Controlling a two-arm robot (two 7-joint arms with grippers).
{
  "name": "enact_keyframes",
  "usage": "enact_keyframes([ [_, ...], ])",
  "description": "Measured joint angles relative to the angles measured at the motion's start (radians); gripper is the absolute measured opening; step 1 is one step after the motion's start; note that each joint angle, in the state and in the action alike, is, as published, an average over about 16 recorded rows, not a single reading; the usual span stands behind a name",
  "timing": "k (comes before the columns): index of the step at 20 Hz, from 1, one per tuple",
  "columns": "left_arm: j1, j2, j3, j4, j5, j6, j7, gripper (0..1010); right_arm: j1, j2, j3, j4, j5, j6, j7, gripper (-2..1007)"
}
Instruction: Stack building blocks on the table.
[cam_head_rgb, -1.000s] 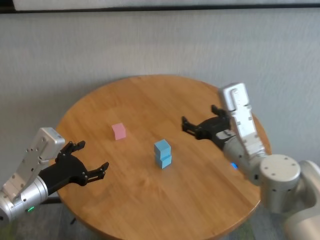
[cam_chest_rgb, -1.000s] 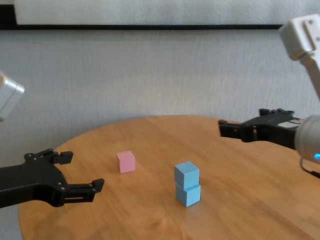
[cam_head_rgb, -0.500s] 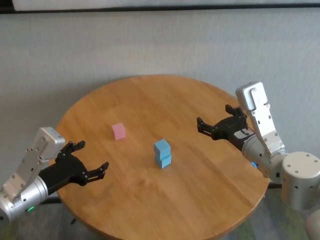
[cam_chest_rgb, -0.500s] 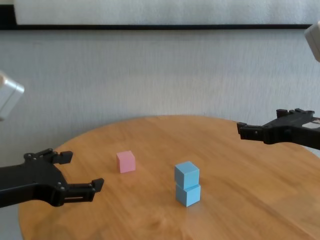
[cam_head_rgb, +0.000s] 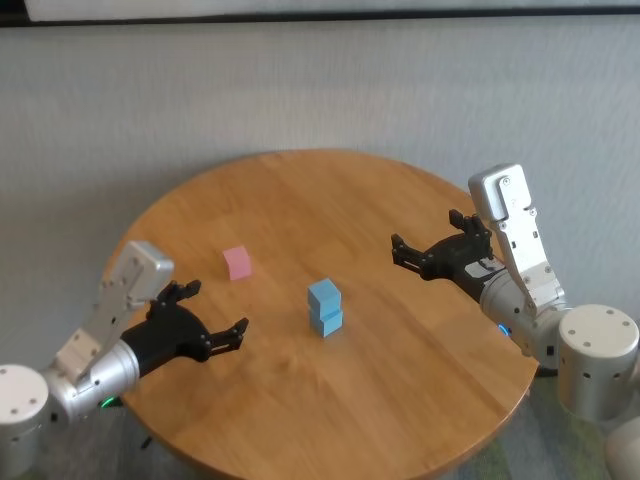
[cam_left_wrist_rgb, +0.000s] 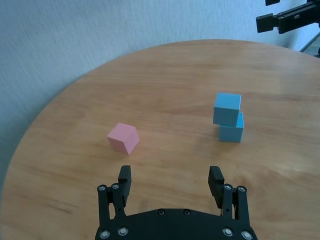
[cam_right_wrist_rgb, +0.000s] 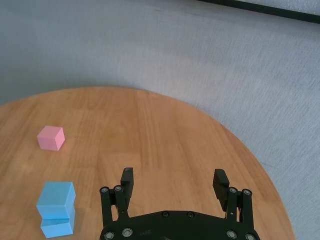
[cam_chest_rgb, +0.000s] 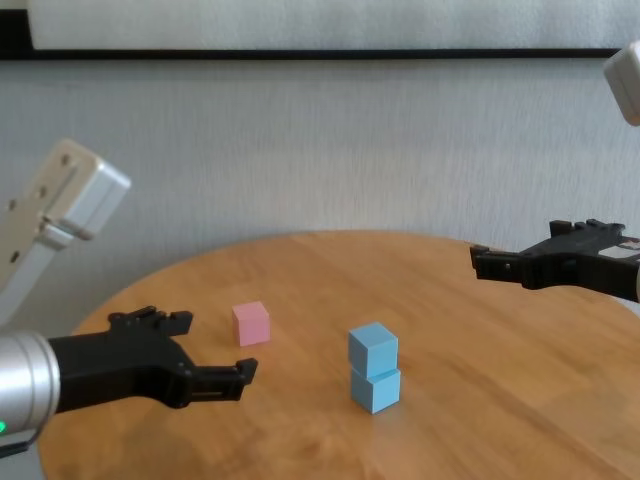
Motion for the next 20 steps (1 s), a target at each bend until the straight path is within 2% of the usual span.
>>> enact_keyframes([
  [4, -0.053, -0.033, 0.013, 0.065, 0.008, 0.014, -0.011, 1001, 0.000, -0.003, 0.000, 0.000, -0.001, 0.002, -0.003, 1005],
  [8, -0.107, -0.056, 0.017, 0.140, 0.009, 0.008, -0.023, 1001, -0.001, -0.006, 0.000, 0.001, -0.001, 0.003, -0.005, 1005],
  [15, -0.185, -0.085, 0.011, 0.265, -0.001, -0.029, -0.046, 1001, -0.001, -0.008, 0.000, 0.001, -0.002, 0.004, -0.008, 1005],
  [20, -0.224, -0.101, 0.009, 0.333, -0.010, -0.062, -0.063, 1001, -0.001, -0.009, 0.001, 0.002, -0.003, 0.005, -0.009, 1005],
])
